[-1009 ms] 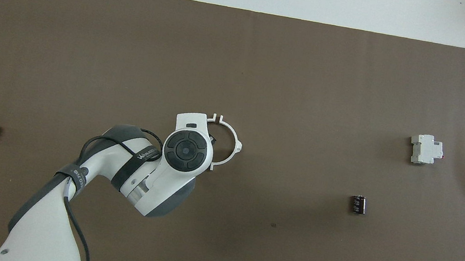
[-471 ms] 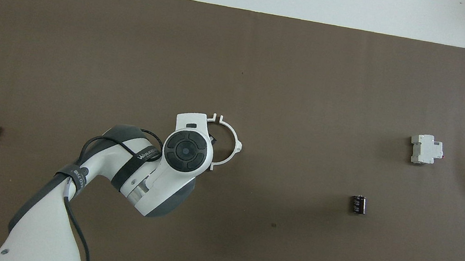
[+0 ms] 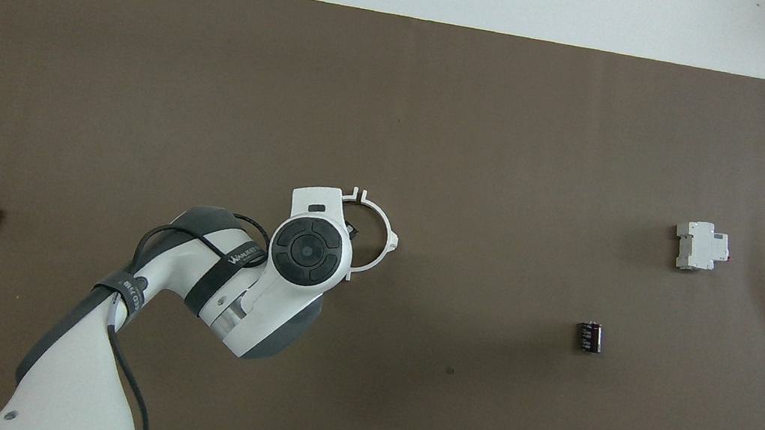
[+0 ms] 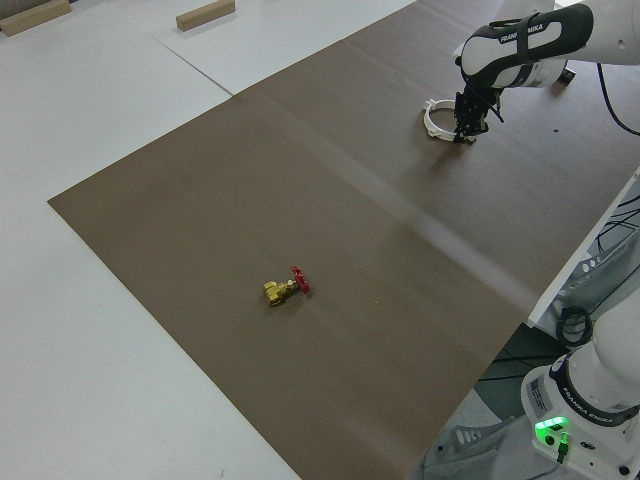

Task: Assemble drain pipe with both arms
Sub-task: 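Press the held clamp half onto the centered half with the left gripper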

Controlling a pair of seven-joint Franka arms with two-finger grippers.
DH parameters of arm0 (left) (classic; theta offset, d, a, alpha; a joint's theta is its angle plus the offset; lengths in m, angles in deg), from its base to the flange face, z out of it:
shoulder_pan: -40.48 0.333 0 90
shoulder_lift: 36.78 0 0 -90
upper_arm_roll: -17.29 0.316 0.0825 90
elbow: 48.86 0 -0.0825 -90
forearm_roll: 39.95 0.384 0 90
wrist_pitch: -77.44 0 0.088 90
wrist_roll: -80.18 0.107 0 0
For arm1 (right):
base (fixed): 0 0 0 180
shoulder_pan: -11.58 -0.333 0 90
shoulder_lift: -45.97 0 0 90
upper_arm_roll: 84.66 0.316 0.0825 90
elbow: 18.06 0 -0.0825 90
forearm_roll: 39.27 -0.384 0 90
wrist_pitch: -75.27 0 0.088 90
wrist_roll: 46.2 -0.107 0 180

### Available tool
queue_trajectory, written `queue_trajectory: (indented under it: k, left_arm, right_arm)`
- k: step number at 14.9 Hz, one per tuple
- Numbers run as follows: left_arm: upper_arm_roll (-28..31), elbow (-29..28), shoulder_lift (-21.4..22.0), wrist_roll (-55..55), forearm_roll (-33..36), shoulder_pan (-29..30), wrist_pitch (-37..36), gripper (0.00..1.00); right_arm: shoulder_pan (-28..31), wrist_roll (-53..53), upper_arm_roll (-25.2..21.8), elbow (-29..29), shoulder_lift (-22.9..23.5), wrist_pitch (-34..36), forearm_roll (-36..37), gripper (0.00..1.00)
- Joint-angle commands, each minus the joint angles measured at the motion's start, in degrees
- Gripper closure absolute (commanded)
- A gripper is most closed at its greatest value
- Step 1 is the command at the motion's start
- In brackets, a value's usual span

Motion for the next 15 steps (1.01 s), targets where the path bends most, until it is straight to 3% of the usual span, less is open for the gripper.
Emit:
queue_trajectory:
  k: [1, 11, 14, 15]
  left_arm:
    - [0.8, -0.3, -0.1, -1.0, 1.1, -1.3, 1.4, 1.00]
    - [0.8, -0.5, -0.1, -0.6, 1.4, -1.3, 1.4, 0.98]
    - [0.8, -0.5, -0.1, -0.5, 1.4, -1.2, 1.4, 0.37]
    - [0.8, -0.6, -0.1, -0.5, 1.4, -1.2, 1.4, 0.11]
  right_arm:
    - [0.6, 0.6, 0.4, -0.4, -0.5, -1.2, -1.2, 0.00]
    - [0.6, 0.6, 0.4, -0.4, -0.5, -1.3, -1.2, 0.00]
    - [0.6, 0.6, 0.4, -0.4, -0.4, -2.5, -1.2, 0.00]
    - [0.7, 0.7, 0.4, -0.4, -0.4, -2.6, -1.2, 0.00]
